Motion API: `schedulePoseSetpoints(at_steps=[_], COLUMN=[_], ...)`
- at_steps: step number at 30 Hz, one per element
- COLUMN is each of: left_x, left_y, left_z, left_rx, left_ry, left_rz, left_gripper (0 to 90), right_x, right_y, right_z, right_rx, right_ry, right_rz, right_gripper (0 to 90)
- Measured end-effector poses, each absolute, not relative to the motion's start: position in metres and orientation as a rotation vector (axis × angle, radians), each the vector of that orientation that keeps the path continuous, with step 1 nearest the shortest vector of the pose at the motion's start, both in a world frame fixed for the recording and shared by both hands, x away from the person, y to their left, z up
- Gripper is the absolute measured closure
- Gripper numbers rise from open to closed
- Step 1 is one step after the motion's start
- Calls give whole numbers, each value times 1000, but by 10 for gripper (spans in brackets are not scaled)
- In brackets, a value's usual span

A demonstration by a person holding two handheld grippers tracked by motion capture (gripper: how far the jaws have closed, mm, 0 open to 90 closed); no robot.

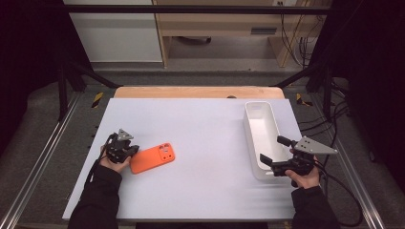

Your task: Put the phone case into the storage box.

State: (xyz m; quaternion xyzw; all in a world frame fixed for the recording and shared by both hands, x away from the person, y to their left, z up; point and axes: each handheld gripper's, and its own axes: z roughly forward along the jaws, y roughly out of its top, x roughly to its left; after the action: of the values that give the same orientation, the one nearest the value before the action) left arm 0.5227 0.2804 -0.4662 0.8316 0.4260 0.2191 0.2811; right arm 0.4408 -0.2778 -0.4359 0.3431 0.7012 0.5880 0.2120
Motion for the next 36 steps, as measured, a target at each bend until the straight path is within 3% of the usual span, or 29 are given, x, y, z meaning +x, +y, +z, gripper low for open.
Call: schedulePoseSetpoints(at_steps=[30,36], left_x=[486,483], left_y=[277,281], left_z=[-463,-451], left_rx=[2161,2084], left_ry=[1083,1039], left_rz=[579,608], left_gripper=[897,797], right_x=[439,439], right_y=[-278,-279], right_z=[-434,-434], right_rx=[941,937], right_ry=[1946,1938], right_rz=[1641,1644], right_gripper=[3,3])
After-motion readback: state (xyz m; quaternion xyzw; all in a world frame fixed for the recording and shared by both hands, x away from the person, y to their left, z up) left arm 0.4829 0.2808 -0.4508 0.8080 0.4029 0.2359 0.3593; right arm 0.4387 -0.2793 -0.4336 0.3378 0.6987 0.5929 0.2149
